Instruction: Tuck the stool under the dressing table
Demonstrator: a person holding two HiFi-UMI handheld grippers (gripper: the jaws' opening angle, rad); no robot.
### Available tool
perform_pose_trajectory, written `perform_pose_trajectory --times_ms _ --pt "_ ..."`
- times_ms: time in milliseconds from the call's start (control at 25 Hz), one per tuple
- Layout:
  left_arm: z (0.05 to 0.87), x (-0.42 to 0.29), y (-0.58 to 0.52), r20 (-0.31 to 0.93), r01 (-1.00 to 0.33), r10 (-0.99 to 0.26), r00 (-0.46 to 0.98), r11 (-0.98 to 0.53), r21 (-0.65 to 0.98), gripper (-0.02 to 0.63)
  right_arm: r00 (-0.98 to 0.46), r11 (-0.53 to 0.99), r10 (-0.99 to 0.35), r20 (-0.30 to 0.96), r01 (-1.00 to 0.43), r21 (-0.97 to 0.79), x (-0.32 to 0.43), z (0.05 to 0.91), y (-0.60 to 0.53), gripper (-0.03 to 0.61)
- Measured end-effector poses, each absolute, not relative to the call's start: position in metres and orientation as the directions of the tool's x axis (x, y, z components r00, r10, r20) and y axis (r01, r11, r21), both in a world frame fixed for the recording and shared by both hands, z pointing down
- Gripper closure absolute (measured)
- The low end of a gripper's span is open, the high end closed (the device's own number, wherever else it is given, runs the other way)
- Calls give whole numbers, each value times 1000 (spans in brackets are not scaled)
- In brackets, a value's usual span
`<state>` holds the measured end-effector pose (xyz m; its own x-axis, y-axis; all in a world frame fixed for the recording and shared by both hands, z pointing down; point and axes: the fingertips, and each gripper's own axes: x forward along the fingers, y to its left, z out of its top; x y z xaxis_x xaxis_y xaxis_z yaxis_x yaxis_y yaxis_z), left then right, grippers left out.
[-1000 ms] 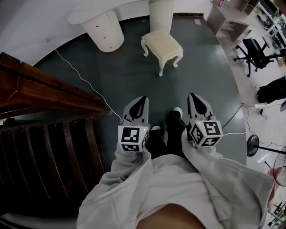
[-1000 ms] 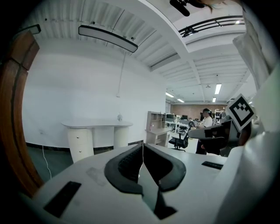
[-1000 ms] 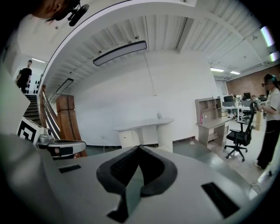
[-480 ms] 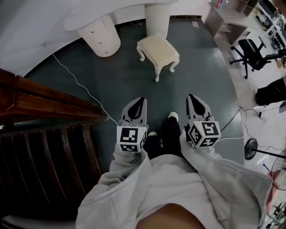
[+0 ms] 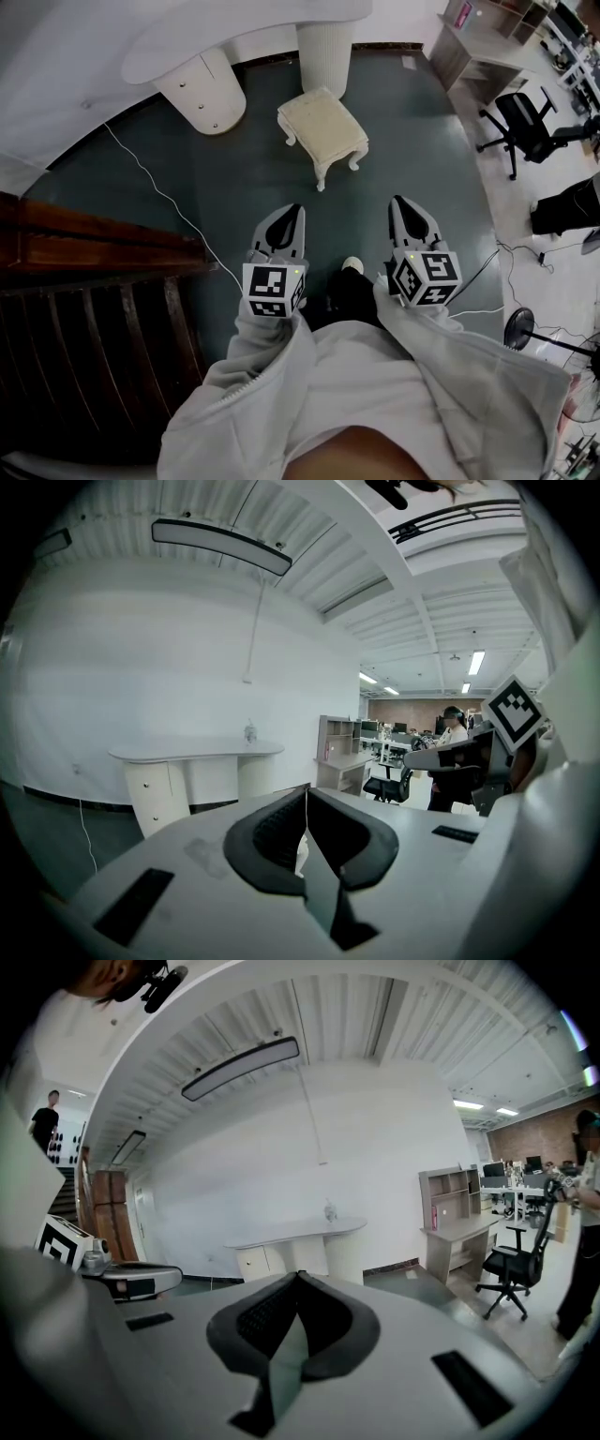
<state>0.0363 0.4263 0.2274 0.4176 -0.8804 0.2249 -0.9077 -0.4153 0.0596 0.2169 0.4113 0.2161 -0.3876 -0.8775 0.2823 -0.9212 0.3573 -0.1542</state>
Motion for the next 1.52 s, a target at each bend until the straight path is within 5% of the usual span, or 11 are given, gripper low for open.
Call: perform_pose_trajectory --times_ms 1520 --pt "245 123 361 276 -915 -875 398 -401 47 595 -409 360 -853 325 -911 -202 299 242 352 529"
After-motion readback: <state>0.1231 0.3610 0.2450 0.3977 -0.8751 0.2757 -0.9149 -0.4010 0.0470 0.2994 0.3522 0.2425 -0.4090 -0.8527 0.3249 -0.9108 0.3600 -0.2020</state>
